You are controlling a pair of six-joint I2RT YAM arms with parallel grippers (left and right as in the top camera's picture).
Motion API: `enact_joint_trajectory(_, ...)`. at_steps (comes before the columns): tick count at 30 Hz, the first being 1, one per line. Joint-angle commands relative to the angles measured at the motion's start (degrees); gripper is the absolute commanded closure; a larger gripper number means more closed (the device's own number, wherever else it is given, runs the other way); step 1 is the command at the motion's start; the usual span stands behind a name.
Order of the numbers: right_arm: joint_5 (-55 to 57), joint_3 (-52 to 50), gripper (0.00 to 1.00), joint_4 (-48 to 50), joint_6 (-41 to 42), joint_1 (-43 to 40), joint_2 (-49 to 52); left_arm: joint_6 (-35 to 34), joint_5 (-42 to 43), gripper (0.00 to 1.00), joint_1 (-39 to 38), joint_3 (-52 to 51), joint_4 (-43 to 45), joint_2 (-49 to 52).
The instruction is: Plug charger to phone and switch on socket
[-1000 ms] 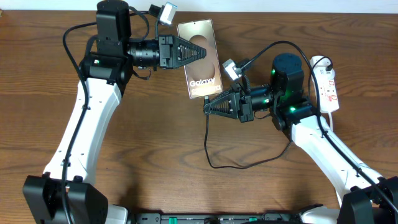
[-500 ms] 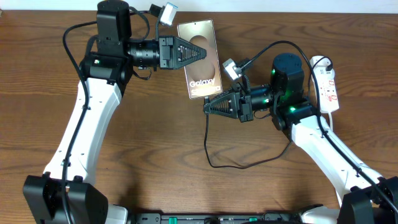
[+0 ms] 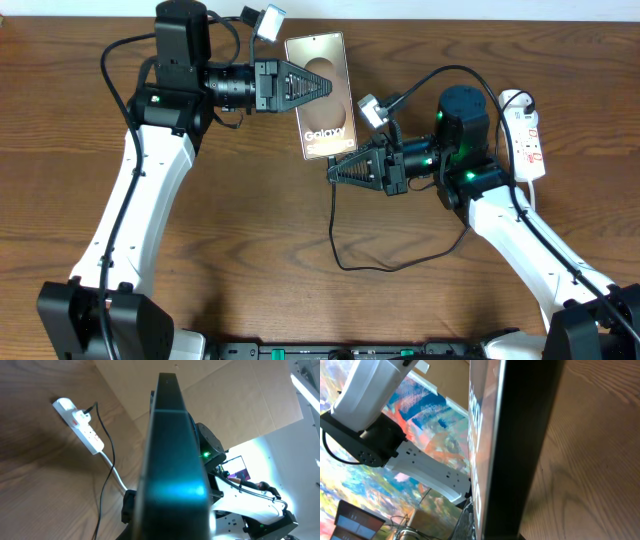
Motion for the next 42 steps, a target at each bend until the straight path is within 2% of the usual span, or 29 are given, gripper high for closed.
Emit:
enact_joint_trajectory(1, 1.79, 0.11, 0.99, 2.14, 2.89, -0.52, 0.07, 0.74, 5.77, 0.93, -0.35, 0.85, 0.09, -0.76)
enact_joint_trajectory(5, 2.71, 0.11, 0.99, 5.79, 6.10, -0.52, 0.07, 0.76, 5.77, 0.92, -0.35, 0.85, 0.07, -0.76)
enact_joint_trajectory(32, 11.93, 0.13, 0.99, 12.85, 11.13, -2.08, 0.07, 0.90, 7.23, 0.93, -0.35, 0.85, -0.39, -0.76)
enact_joint_trajectory(34, 12.11, 0.13, 0.57, 12.87, 11.06, -2.08, 0.07, 0.90, 7.19, 0.93, -0.35, 0.85, -0.35, -0.76)
enact_joint_trajectory(35, 12.11, 0.13, 0.47, 12.90, 11.06, -2.08, 0.07, 0.90, 7.19, 0.93, -0.35, 0.85, -0.35, -0.76)
enact_joint_trajectory(37, 12.09, 0.13, 0.42, 12.90, 10.84, -2.08, 0.07, 0.90, 7.15, 0.93, -0.35, 0.85, -0.33, -0.76)
enact_joint_trajectory(40, 11.58, 0.13, 0.19, 12.87, 10.84, -2.08, 0.07, 0.90, 6.49, 0.93, -0.35, 0.85, -0.35, -0.76)
enact_joint_trajectory(42, 10.29, 0.13, 0.08, 12.90, 10.51, -2.08, 0.07, 0.87, 5.44, 0.92, -0.35, 0.85, -0.35, -0.76)
